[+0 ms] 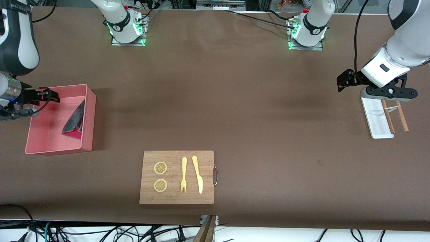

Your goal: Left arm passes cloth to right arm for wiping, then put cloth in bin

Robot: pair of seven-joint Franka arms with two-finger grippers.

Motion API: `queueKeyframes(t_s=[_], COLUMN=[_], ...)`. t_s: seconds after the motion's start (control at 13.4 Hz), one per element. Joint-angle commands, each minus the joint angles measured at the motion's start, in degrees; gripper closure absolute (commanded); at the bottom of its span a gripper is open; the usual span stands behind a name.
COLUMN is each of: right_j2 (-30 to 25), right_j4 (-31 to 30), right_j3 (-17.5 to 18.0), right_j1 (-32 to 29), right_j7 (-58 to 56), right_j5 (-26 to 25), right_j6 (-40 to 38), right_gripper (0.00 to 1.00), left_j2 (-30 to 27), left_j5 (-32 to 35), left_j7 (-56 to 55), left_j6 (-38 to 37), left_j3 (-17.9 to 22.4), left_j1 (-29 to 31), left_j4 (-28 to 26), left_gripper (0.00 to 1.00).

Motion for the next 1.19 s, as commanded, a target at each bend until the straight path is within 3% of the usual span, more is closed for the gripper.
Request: queueKeyframes(t_s=[0.0,0.52,0.75,1.12], right_j2=[-7.0,-10.2,-10.9,-9.7], right_j4=[-0.6,12.4,13.4,15.4], right_j3=[2.8,6.5,10.4,11.0], right_j1=[-0.2,0.0,0.0,0.0], right_j7=[1.3,14.0,18.4,17.5], right_j5=[1.1,7.9,7.9,7.8], right_j6=[-5.0,-25.0,-25.5,-24.2], right_gripper=[0.0,0.0,0.0,0.0], left_j2=[-0.3,-0.3,-0.3,-0.3], left_j5=[0.1,0.0,0.0,0.0], left_j7=[1.2,1.3,1.3,1.2], left_j6=[-0.4,-0.4,-0.4,-0.4], left_j3=[0.3,0.3,0.3,0.3], left_j1=[-0.2,-0.2,-0.1,-0.1], left_j4=[0.0,0.0,-0.1,0.0], left_gripper=[0.0,0.0,0.0,0.0])
